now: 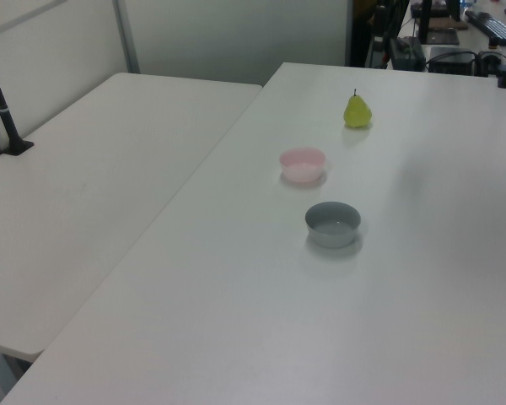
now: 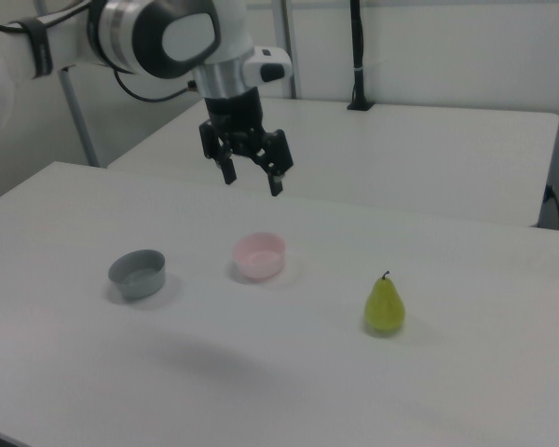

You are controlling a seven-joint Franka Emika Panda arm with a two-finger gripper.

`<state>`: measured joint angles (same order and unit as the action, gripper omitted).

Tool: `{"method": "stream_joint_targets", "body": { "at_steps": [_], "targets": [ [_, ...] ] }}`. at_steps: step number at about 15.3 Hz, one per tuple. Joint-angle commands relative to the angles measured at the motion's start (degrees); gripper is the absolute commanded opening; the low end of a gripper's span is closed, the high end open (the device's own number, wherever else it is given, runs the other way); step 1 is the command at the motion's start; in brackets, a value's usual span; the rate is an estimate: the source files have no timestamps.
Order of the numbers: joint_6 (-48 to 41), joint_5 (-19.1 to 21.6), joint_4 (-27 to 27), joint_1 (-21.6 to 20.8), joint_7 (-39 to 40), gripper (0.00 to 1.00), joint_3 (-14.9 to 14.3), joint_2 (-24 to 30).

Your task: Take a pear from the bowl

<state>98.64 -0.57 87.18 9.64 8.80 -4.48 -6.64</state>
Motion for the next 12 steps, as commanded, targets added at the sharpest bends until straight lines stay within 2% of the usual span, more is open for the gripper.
{"method": "stream_joint_targets", "body": {
  "at_steps": [1,7,12],
  "targets": [
    [-3.71,1.44,2.11,-3.82,-5.28,1.00,-0.18,4.78],
    [-2.93,1.45,6.59,-9.10,-1.59,1.00,-0.79,8.31],
    [-2.57,1.45,6.60,-9.81,-1.59,1.00,-1.32,7.96]
  ]
}}
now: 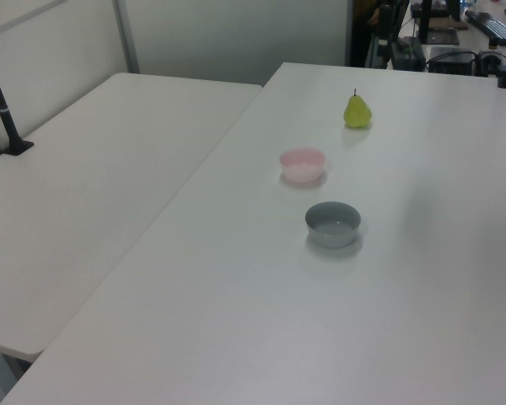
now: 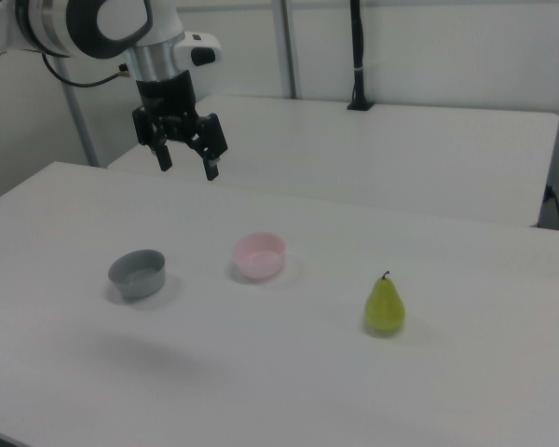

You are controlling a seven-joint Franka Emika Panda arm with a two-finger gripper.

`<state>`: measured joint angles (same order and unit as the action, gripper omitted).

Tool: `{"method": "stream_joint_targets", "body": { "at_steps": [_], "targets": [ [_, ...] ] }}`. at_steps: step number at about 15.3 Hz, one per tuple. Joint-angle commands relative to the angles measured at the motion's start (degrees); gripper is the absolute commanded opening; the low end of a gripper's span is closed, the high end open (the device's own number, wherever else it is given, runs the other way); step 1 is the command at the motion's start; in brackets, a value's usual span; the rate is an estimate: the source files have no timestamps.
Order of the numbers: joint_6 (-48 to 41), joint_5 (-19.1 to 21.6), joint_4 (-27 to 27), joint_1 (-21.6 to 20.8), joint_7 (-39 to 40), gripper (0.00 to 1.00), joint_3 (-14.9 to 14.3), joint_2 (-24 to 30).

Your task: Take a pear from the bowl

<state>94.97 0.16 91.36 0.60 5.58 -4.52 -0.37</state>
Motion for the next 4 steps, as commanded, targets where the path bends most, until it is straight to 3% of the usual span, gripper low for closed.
{"method": "stream_joint_targets", "body": {
  "at_steps": [1,4],
  "targets": [
    [1.10,0.72,2.50,-0.86,1.63,1.00,-1.28,1.69],
    [1.10,0.72,2.50,-0.86,1.63,1.00,-1.28,1.69]
  ]
}}
